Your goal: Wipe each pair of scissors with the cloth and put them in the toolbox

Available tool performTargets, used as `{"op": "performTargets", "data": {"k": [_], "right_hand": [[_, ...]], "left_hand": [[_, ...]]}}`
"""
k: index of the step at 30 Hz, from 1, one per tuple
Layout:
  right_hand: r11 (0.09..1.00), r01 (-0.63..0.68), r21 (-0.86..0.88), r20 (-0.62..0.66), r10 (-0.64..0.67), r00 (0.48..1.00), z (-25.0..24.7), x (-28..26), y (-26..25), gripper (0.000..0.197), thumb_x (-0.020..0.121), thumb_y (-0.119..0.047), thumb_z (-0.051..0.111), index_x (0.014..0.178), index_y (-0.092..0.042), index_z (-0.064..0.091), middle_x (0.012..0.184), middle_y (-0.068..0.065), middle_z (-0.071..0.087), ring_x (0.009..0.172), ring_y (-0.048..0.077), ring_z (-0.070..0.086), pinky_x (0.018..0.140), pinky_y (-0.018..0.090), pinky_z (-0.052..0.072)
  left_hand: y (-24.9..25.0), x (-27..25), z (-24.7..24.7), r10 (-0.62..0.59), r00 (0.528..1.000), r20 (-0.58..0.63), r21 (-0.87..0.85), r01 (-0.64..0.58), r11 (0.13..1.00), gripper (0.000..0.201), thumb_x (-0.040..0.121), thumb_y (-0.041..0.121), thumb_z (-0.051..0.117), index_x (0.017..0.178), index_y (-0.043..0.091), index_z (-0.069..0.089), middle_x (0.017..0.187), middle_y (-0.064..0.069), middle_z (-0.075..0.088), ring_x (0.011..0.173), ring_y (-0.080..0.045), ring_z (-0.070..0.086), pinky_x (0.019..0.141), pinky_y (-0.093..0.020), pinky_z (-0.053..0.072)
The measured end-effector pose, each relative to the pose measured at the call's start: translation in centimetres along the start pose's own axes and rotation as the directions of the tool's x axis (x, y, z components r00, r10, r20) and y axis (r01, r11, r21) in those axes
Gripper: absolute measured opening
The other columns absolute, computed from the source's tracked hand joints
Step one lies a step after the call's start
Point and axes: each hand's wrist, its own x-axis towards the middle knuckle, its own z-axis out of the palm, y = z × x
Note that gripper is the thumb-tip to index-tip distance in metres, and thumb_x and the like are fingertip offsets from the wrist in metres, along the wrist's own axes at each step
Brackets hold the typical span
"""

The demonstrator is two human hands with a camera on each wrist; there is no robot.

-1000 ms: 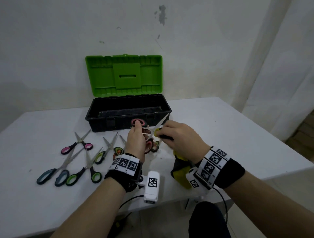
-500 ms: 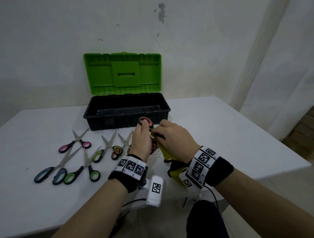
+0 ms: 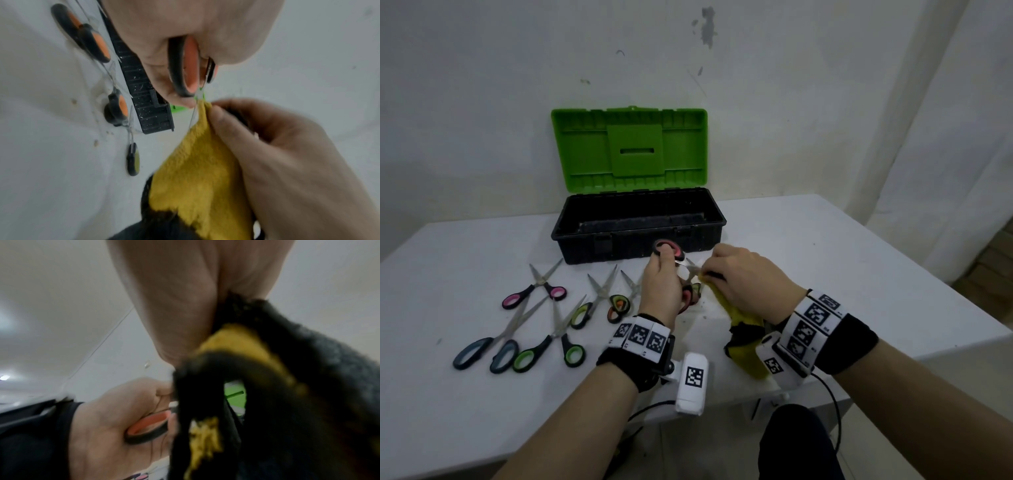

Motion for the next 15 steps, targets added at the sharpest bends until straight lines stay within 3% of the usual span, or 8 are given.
{"op": "performTargets", "data": {"k": [2,4,7,9,11,13,14,15], "right_hand": [[0.998,-0.013,0.061,-0.075,0.018,0.997,-0.4,0.0,0.4,0.025,0.098,-0.036,0.048,0.107,-0.022,0.067,0.104,-0.003,0.055,0.086,0.022,0.06,0.073,0.041,0.053],[0.997,0.006,0.075,-0.112,0.003,0.994,-0.3,0.2,0.0,0.024,0.097,-0.037,0.05,0.106,-0.022,0.067,0.104,-0.003,0.056,0.087,0.021,0.06,0.073,0.04,0.053],[0.996,-0.05,0.079,-0.082,0.056,0.995,0.4,0.6,-0.5,0.023,0.098,-0.034,0.049,0.109,-0.022,0.065,0.104,0.0,0.057,0.091,0.024,0.06,0.076,0.042,0.053],[0.988,-0.137,0.078,-0.073,0.143,0.987,0.2,0.6,0.0,0.024,0.1,-0.032,0.046,0.109,-0.02,0.065,0.104,0.001,0.057,0.092,0.026,0.06,0.078,0.044,0.052],[0.978,-0.186,0.093,-0.104,0.195,0.975,-0.4,0.7,0.6,0.026,0.1,-0.033,0.045,0.108,-0.019,0.066,0.105,0.002,0.058,0.093,0.027,0.06,0.079,0.043,0.052],[0.979,-0.163,0.123,-0.134,0.18,0.975,-0.7,0.9,0.4,0.028,0.099,-0.035,0.045,0.107,-0.018,0.066,0.106,0.002,0.058,0.092,0.027,0.06,0.079,0.043,0.052],[0.983,-0.137,0.12,-0.125,0.152,0.98,-0.7,0.9,0.0,0.028,0.099,-0.036,0.045,0.108,-0.018,0.065,0.106,0.002,0.057,0.092,0.028,0.059,0.078,0.044,0.052],[0.987,-0.117,0.107,-0.098,0.128,0.987,-0.4,0.9,-0.3,0.028,0.099,-0.036,0.045,0.109,-0.018,0.064,0.106,0.002,0.056,0.091,0.028,0.059,0.077,0.045,0.052]], "left_hand": [[0.1,0.3,-0.1,-0.02,1.0,0.01,-0.008,0.02,1.0,0.049,0.104,0.05,0.029,0.13,0.018,0.055,0.095,-0.024,0.059,0.083,-0.031,0.061,0.074,-0.041,0.051],[0.1,0.2,0.3,0.0,1.0,0.027,-0.002,0.0,1.0,0.049,0.105,0.05,0.029,0.128,0.017,0.056,0.079,-0.011,0.058,0.073,-0.024,0.059,0.07,-0.037,0.05],[0.0,-0.1,0.8,-0.011,0.999,0.046,-0.04,0.013,0.999,0.05,0.101,0.057,0.031,0.124,0.022,0.058,0.079,-0.004,0.058,0.076,-0.018,0.057,0.082,-0.042,0.054],[-0.2,-0.1,0.6,-0.025,0.999,0.037,-0.043,0.027,0.999,0.047,0.102,0.055,0.033,0.121,0.021,0.059,0.077,-0.012,0.055,0.066,-0.014,0.054,0.067,-0.033,0.052],[-0.2,0.0,0.5,-0.028,0.999,0.032,-0.034,0.029,0.999,0.046,0.103,0.053,0.032,0.121,0.02,0.059,0.074,-0.01,0.055,0.059,-0.014,0.056,0.055,-0.028,0.05],[-0.1,0.1,0.6,-0.025,0.999,0.032,-0.008,0.025,1.0,0.05,0.102,0.056,0.031,0.127,0.021,0.057,0.093,-0.016,0.065,0.085,-0.028,0.065,0.074,-0.039,0.056],[-0.1,0.1,0.7,-0.006,0.999,0.031,0.0,0.006,1.0,0.05,0.103,0.055,0.031,0.126,0.019,0.058,0.093,-0.015,0.065,0.087,-0.029,0.064,0.078,-0.04,0.053],[0.0,0.0,0.7,0.012,0.999,0.035,-0.002,-0.012,1.0,0.048,0.104,0.052,0.031,0.119,0.016,0.059,0.081,-0.009,0.062,0.077,-0.024,0.06,0.073,-0.036,0.049]]}}
